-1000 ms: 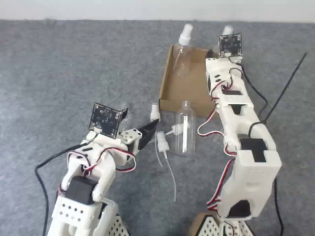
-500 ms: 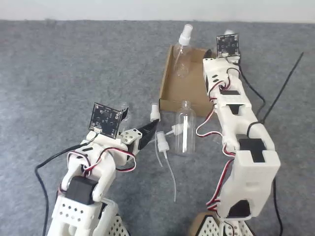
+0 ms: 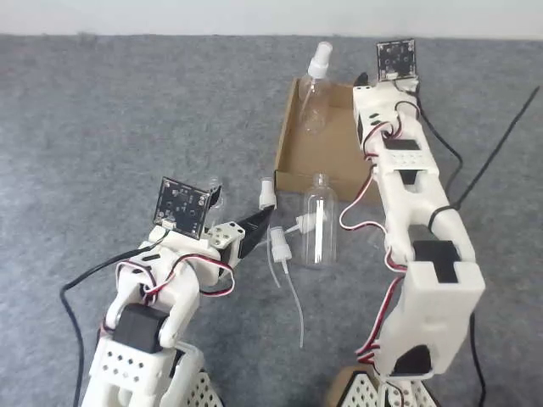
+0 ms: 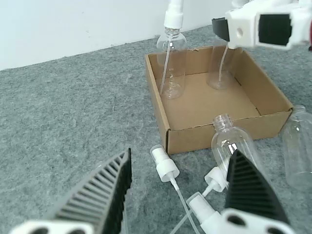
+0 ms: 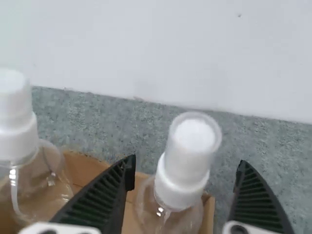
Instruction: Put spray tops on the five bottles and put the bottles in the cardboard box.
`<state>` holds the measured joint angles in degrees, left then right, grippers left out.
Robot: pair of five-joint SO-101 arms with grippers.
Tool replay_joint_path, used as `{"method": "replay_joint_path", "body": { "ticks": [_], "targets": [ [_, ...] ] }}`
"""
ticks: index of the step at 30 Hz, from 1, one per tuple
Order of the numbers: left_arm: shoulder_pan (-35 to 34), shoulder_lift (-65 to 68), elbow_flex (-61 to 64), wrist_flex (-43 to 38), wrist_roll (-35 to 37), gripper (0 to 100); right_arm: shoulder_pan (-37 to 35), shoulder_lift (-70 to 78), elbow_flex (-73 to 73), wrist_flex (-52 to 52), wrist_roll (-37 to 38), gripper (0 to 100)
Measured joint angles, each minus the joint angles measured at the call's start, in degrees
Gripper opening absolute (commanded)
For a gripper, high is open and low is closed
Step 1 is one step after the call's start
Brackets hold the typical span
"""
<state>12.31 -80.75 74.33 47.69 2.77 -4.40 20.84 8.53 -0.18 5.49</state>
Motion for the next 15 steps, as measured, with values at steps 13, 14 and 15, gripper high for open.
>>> {"method": "replay_joint_path", "body": {
  "ticks": [13,14,15],
  "targets": [
    [0.0,0.0,0.0,0.0,0.0,29,0.0,-20.9,0.0,21.5,0.0,26.4],
    [0.0,0.0,0.0,0.0,0.0,29,0.0,-22.7,0.0,24.2,0.0,26.4],
    [0.0,0.0,0.0,0.0,0.0,29,-0.1,-24.5,0.0,27.1,0.0,26.4]
  ]
}}
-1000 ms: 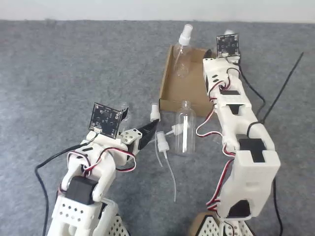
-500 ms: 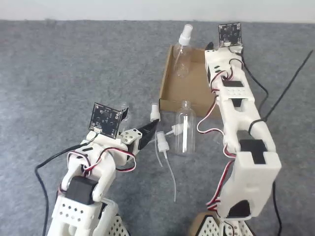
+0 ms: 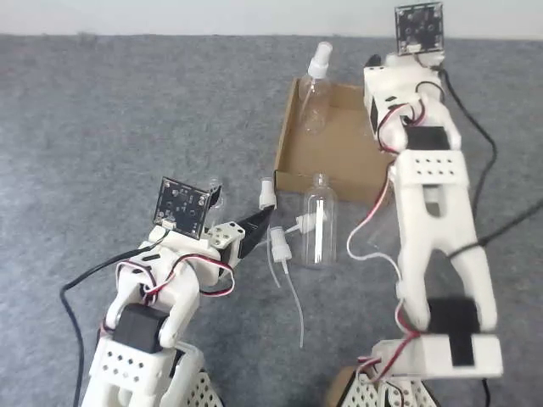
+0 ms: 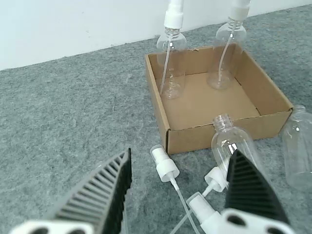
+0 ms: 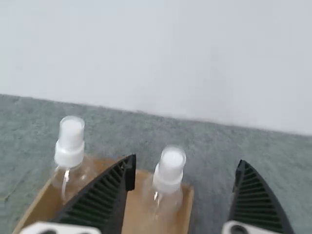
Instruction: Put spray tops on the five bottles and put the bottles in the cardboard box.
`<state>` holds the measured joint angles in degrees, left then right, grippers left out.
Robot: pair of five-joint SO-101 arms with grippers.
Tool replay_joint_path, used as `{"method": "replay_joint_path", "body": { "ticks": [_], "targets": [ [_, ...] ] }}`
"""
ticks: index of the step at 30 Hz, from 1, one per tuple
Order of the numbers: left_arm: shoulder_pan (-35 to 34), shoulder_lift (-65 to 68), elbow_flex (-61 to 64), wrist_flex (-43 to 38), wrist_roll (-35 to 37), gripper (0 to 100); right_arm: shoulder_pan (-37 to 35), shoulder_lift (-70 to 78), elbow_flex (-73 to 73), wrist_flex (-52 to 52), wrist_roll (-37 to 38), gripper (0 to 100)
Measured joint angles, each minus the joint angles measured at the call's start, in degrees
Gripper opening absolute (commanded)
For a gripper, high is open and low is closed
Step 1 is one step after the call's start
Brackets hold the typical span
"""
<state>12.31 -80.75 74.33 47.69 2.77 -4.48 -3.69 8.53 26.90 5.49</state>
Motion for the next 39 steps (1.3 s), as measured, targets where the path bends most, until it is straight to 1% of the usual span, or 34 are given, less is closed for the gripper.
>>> {"method": "replay_joint_path", "body": {
  "ticks": [11,15,17,20,25,27,31,35,39],
  "targets": [
    [0.0,0.0,0.0,0.0,0.0,29,0.0,-17.9,0.0,31.5,0.0,26.6],
    [0.0,0.0,0.0,0.0,0.0,29,-0.1,-24.9,2.3,40.4,0.0,26.5],
    [0.0,0.0,0.1,0.0,0.0,29,-0.1,-27.9,5.9,42.5,0.0,26.5],
    [0.3,0.0,0.8,0.0,0.0,29,-0.2,-31.3,14.2,42.5,0.0,26.4],
    [0.4,0.0,0.8,0.0,0.0,29,-0.1,-33.3,29.4,36.8,-6.3,26.4],
    [0.4,0.0,0.8,0.0,0.0,29,0.0,-33.3,33.9,34.8,-7.5,26.4],
    [0.4,0.0,0.8,0.0,0.0,29,-0.1,-33.4,39.1,31.3,-8.4,26.4],
    [0.4,0.0,0.8,-0.4,0.0,29,-0.2,-33.5,44.7,26.0,-11.7,26.4],
    [0.4,0.0,0.8,-1.2,0.0,29,0.0,-33.5,46.9,22.3,-13.3,26.4]
  ]
}}
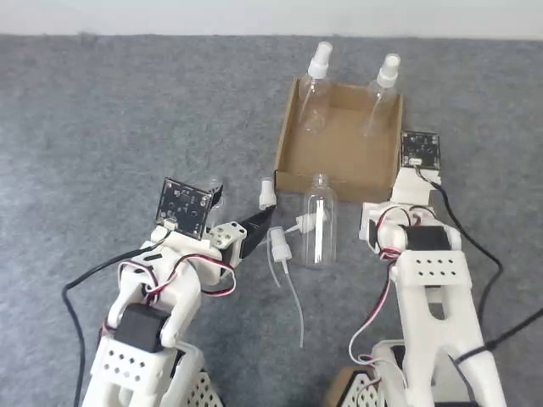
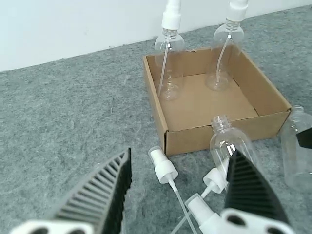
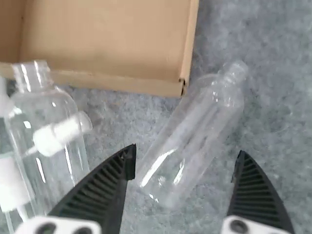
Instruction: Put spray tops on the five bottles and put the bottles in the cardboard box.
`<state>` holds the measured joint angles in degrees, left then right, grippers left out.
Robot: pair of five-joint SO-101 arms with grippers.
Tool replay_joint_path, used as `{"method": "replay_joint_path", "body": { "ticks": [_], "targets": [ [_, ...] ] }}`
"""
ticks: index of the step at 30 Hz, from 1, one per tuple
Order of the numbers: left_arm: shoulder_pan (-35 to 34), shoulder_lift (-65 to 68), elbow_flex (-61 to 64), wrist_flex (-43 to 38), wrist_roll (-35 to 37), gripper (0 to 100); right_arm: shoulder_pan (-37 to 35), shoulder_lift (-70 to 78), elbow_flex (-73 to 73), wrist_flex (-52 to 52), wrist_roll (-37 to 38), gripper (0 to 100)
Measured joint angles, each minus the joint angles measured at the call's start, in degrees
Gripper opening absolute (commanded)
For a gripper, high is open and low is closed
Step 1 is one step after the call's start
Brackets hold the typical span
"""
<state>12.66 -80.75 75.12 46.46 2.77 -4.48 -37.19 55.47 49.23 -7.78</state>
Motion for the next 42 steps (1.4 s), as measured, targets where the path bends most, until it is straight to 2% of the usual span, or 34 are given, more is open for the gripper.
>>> {"method": "replay_joint_path", "body": {
  "ticks": [11,18,21,27,30,34,38,42],
  "targets": [
    [0.0,0.0,0.0,-0.2,0.0,29,0.0,14.8,-2.3,-1.8,-3.9,25.9],
    [0.0,0.0,0.0,-0.2,0.0,29,6.9,15.3,-2.6,-1.8,-2.7,8.6],
    [0.0,0.0,0.0,-0.2,0.0,29,11.2,15.3,-2.6,-1.8,6.1,5.5],
    [-0.8,0.0,0.0,-0.2,0.0,29,19.3,15.0,-3.1,1.9,35.3,5.2],
    [-2.7,0.4,-1.1,0.1,0.0,29,22.9,14.6,-3.4,4.7,45.3,5.1],
    [-6.0,7.7,-8.6,3.8,0.0,26,27.3,14.2,-3.3,5.3,50.3,5.1],
    [-11.0,22.0,-17.6,7.4,-2.9,19,30.0,13.7,-0.8,2.5,54.3,5.2],
    [-13.8,37.5,-27.7,11.8,-4.3,19,30.9,13.5,2.2,-1.9,56.8,5.5]
  ]
}}
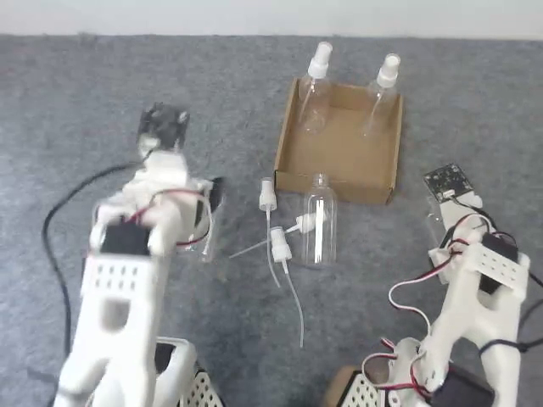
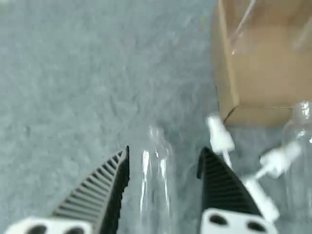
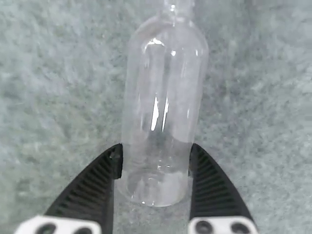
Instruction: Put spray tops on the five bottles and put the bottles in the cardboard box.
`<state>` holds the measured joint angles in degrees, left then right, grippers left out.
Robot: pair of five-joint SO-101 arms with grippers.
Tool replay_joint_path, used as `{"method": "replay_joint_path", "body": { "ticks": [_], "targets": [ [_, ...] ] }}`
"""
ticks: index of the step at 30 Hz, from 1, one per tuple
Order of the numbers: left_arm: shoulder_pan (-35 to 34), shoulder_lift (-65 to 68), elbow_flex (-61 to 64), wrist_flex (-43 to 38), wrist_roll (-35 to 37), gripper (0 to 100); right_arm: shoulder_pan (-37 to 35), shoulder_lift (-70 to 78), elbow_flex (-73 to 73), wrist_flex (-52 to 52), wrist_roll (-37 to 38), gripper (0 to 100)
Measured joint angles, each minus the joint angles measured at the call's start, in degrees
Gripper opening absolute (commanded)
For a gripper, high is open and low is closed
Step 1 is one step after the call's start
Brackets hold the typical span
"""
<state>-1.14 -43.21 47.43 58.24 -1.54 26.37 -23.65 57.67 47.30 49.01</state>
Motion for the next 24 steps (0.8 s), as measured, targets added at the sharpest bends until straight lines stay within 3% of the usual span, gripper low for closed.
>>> {"method": "replay_joint_path", "body": {
  "ticks": [10,24],
  "targets": [
    [8.5,30.5,-15.2,2.9,2.4,19,-0.7,-0.4,1.9,-1.6,0.9,5.6],
    [13.2,53.2,-27.3,-1.1,6.0,19,-0.7,-0.4,2.0,-1.7,0.9,5.6]
  ]
}}
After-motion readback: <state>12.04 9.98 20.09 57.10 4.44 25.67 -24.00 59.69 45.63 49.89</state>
